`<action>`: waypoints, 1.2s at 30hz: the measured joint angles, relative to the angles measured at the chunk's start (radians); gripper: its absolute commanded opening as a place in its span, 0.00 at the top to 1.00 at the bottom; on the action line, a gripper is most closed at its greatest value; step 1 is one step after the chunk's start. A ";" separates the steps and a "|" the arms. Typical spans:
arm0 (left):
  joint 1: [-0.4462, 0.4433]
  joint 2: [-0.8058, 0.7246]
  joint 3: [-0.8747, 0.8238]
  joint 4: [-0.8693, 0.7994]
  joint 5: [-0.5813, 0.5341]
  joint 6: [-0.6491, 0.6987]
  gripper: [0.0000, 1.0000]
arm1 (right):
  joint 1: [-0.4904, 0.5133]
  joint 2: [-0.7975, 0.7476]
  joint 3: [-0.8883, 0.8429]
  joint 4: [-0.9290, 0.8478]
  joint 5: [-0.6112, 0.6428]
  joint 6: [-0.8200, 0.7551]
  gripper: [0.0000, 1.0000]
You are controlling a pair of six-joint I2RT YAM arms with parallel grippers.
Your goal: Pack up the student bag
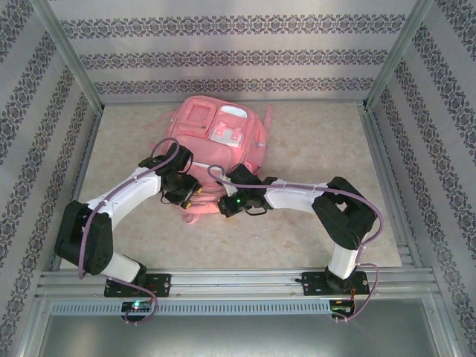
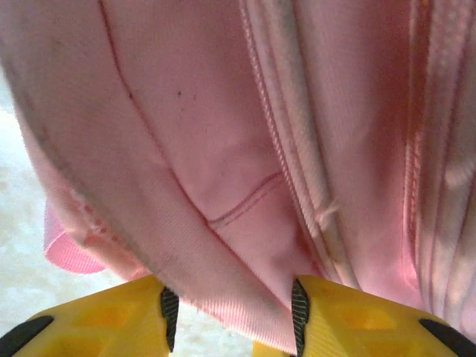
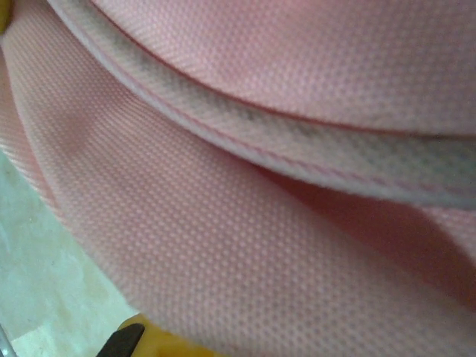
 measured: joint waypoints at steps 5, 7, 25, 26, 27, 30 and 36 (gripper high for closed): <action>0.000 0.024 -0.001 0.015 -0.012 -0.021 0.85 | 0.000 0.000 -0.006 0.000 0.015 0.003 1.00; 0.000 0.024 -0.002 0.021 -0.017 -0.022 0.92 | 0.002 -0.006 -0.016 0.003 0.020 0.003 1.00; 0.003 0.007 -0.008 0.029 -0.014 0.035 1.00 | 0.006 -0.153 -0.153 0.059 0.129 -0.022 1.00; 0.003 0.002 -0.008 0.029 -0.013 0.040 1.00 | 0.005 -0.162 -0.163 0.064 0.134 -0.024 1.00; 0.003 -0.003 -0.010 0.029 -0.013 0.045 1.00 | 0.003 -0.168 -0.169 0.068 0.138 -0.027 1.00; 0.003 -0.020 -0.020 0.029 -0.013 0.063 1.00 | -0.007 -0.182 -0.187 0.076 0.146 -0.031 1.00; 0.008 -0.034 -0.029 0.025 -0.012 0.109 1.00 | -0.019 -0.206 -0.226 0.108 0.150 -0.048 1.00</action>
